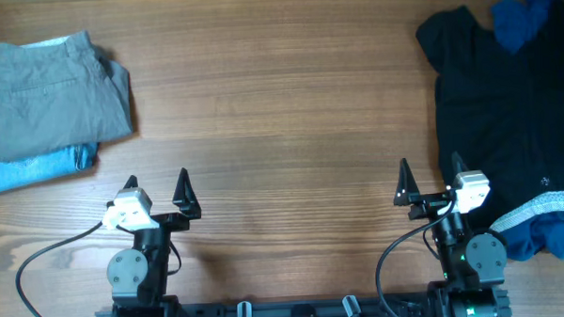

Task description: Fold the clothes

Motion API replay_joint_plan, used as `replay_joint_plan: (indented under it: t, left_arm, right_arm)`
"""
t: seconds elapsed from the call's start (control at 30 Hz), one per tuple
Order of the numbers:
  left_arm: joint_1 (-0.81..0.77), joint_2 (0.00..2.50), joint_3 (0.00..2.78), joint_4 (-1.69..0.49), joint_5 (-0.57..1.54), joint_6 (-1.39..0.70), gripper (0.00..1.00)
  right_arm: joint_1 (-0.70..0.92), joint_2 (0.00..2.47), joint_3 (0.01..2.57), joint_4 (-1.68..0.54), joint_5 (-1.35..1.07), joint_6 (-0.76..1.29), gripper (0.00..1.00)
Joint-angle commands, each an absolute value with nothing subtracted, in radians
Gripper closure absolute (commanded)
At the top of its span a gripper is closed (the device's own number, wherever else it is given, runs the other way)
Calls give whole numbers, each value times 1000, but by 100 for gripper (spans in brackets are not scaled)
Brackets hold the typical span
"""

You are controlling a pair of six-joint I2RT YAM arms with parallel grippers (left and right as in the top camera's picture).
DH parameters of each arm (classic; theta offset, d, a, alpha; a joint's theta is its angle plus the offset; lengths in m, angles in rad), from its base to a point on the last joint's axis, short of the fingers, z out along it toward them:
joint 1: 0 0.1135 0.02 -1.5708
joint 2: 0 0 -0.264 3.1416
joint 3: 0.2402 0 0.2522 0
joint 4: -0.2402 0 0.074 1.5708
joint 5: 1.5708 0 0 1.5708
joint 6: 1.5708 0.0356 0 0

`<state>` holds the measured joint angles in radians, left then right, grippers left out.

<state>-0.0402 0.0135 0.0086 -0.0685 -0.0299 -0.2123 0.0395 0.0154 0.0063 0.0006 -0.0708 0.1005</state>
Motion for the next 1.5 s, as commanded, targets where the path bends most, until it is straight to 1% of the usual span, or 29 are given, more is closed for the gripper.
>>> replay_joint_plan:
  t: [0.0, 1.17, 1.3, 1.37, 1.47]
  left_arm:
    - [-42, 14, 6, -69, -43, -214, 0]
    - [-42, 14, 6, -68, -43, -215, 0]
    - [-42, 14, 6, -68, -43, -214, 0]
    - [-42, 14, 6, -45, -38, -225, 0]
    - [-42, 14, 6, -49, -31, -225, 0]
  right_arm:
    - [42, 14, 5, 5, -86, 112, 0]
    - [42, 14, 5, 5, -87, 113, 0]
    - [42, 14, 5, 4, -87, 172, 0]
    - [42, 14, 5, 4, -87, 233, 0]
    - [42, 14, 8, 2, -90, 246, 0]
